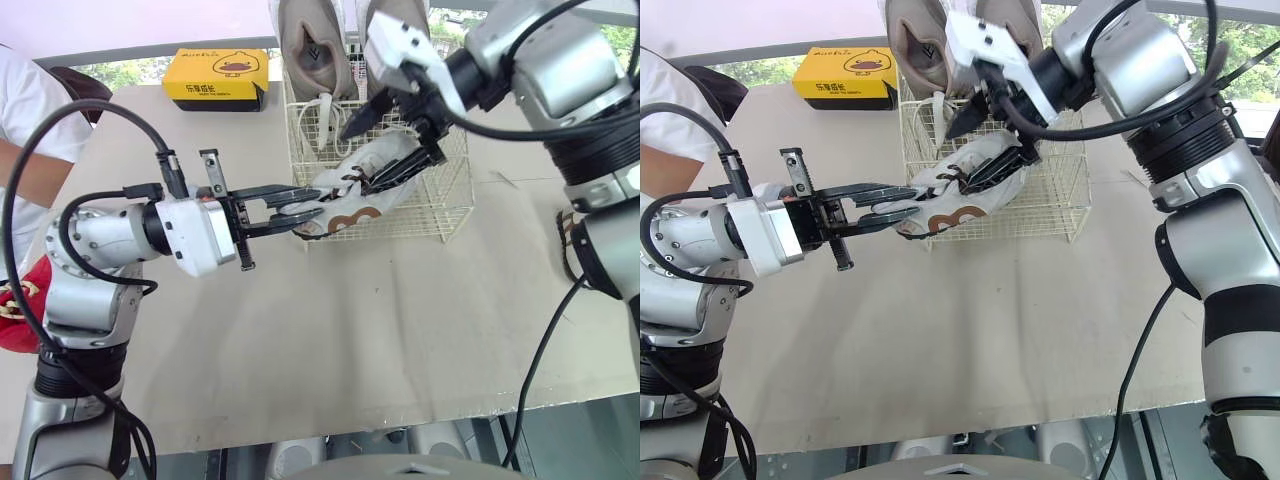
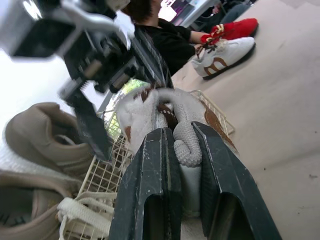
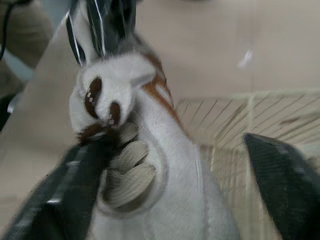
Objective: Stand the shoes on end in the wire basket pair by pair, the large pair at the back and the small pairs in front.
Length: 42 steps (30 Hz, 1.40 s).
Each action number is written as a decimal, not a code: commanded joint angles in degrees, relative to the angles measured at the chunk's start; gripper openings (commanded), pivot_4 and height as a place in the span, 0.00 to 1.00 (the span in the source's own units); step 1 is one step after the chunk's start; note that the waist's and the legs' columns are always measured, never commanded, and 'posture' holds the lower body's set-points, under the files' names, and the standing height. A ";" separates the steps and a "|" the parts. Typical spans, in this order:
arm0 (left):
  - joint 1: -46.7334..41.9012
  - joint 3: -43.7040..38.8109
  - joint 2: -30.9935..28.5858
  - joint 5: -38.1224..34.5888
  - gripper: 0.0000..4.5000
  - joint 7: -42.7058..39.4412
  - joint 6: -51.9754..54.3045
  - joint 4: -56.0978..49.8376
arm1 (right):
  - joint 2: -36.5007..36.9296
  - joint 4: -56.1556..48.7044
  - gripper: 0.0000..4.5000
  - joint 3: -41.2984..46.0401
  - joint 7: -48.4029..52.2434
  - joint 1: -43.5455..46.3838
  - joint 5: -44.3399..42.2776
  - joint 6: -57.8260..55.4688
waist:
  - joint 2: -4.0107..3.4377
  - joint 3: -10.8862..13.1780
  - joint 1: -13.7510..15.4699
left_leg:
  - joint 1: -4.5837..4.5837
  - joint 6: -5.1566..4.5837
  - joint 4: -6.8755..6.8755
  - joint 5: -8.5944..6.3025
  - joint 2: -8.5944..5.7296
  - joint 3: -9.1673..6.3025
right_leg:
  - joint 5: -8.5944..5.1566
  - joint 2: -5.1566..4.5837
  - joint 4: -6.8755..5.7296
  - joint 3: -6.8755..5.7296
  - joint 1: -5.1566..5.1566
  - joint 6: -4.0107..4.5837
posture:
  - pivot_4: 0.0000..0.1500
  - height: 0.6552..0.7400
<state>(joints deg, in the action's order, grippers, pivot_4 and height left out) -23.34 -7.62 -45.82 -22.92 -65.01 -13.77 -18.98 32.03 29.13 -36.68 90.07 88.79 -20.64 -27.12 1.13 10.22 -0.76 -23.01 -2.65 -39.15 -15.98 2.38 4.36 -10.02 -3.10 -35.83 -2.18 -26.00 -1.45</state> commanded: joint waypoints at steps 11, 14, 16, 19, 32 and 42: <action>-0.71 -6.18 -1.26 -11.54 0.27 6.34 10.64 -0.87 | 2.98 -3.09 0.00 1.72 2.43 -2.07 -2.65 0.27 | 0.01 0.00 0.07 | -0.08 0.01 -0.05 0.01 0.01 0.00 | 0.01 -0.02 -0.04 0.00 -0.07 -0.01 | 1.00 1.00; 1.83 -13.45 -0.49 -19.70 0.58 16.30 21.74 -1.63 | 3.13 -6.26 0.00 8.22 -0.74 -4.58 -4.86 -7.09 | 0.02 0.00 0.03 | -0.08 0.01 -0.07 0.01 0.11 -0.23 | 0.01 -0.02 -0.06 0.00 -0.08 -0.02 | 1.00 1.00; 5.29 -18.11 0.36 -29.20 0.82 25.60 31.04 -4.14 | 2.76 -9.57 0.00 13.78 -5.71 -6.73 -7.52 -14.62 | 0.01 0.00 -0.14 | -0.07 0.02 -0.06 0.01 0.24 -0.31 | 0.02 -0.02 -0.06 0.00 -0.08 -0.03 | 1.00 1.00; 15.67 -24.40 3.11 -51.72 0.96 40.80 41.69 -9.22 | 1.28 -17.52 0.00 23.37 -16.14 -12.08 -12.39 -24.40 | 0.02 0.00 -0.18 | -0.02 0.18 0.01 0.09 0.40 -0.30 | 0.03 -0.05 -0.07 0.03 -0.07 -0.04 | 1.00 1.00; 24.18 -10.96 11.01 -69.96 0.96 57.87 46.20 -22.66 | -13.41 -42.19 0.00 40.13 -48.01 -29.34 -23.87 -41.71 | 0.08 -0.06 1.38 | 0.25 0.51 -0.24 0.15 -0.11 -0.35 | 0.04 -0.12 -0.09 -0.11 0.44 0.48 | 1.00 1.00; 11.54 -7.56 9.84 -69.98 0.37 56.92 48.85 -14.10 | -14.60 -48.02 0.00 40.91 -55.67 -33.77 -26.36 -42.63 | 0.09 -0.06 1.38 | 0.23 0.58 -0.09 0.27 0.02 -0.42 | 0.19 0.23 -0.08 -0.08 0.37 0.28 | 1.00 1.00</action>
<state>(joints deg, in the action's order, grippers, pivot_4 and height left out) -9.86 -15.13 -35.14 -92.52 -6.14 34.60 -33.39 17.59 -15.52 2.53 35.46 55.15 -45.28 -70.41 1.23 10.15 0.63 -22.78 -2.03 -39.24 -15.68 2.40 3.95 -9.84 -2.86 -35.91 -2.25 -25.64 -1.17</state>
